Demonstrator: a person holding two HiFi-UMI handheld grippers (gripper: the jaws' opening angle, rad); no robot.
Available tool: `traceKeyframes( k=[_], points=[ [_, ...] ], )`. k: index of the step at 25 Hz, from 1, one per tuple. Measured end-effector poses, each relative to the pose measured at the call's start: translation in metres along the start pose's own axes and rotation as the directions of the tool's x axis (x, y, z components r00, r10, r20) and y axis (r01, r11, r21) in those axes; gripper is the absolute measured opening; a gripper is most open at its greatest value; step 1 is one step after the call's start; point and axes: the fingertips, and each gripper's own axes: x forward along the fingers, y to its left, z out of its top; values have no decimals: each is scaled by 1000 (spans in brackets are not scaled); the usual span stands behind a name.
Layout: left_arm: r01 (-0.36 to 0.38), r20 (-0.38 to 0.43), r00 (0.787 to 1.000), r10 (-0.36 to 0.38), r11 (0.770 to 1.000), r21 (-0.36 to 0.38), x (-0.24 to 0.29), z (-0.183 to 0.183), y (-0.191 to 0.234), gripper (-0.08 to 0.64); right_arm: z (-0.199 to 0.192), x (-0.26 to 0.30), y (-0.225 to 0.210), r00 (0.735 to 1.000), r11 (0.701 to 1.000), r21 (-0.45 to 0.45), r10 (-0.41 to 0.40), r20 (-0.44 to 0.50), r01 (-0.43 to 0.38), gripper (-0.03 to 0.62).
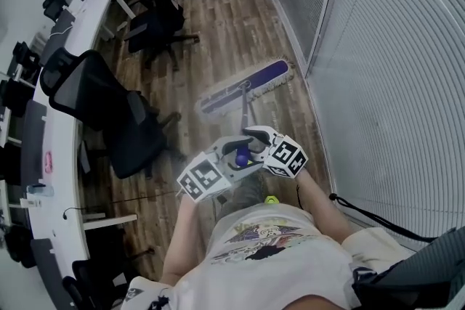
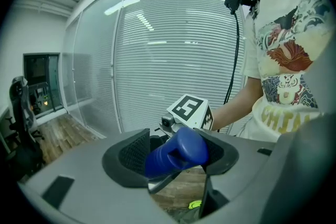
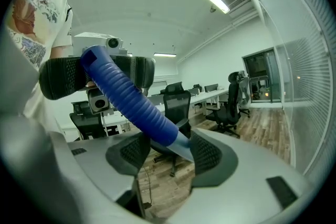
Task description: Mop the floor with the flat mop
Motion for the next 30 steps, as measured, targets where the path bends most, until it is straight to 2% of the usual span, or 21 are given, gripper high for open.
traceKeyframes(
  k=[6,10,24,30],
  points=[
    [-1,16,1000,1,1000,-5,7,7,-67,245,-17,-41,48,1000,1000,-5,10,-3,-10,225],
    [-5,32,999,5,1000,-14,-4,8,-91,245,-18,-49,74,1000,1000,-13,22,-20,-22,225],
    [-74,117,990,78,997,-34,-6,-21,-104,245,-46,-39,91,995,995,-62,71,-68,-75,225],
    [-84,137,987,90,995,-46,-9,-27,-86,245,-47,-24,81,993,993,-69,86,-81,-92,227]
  ],
)
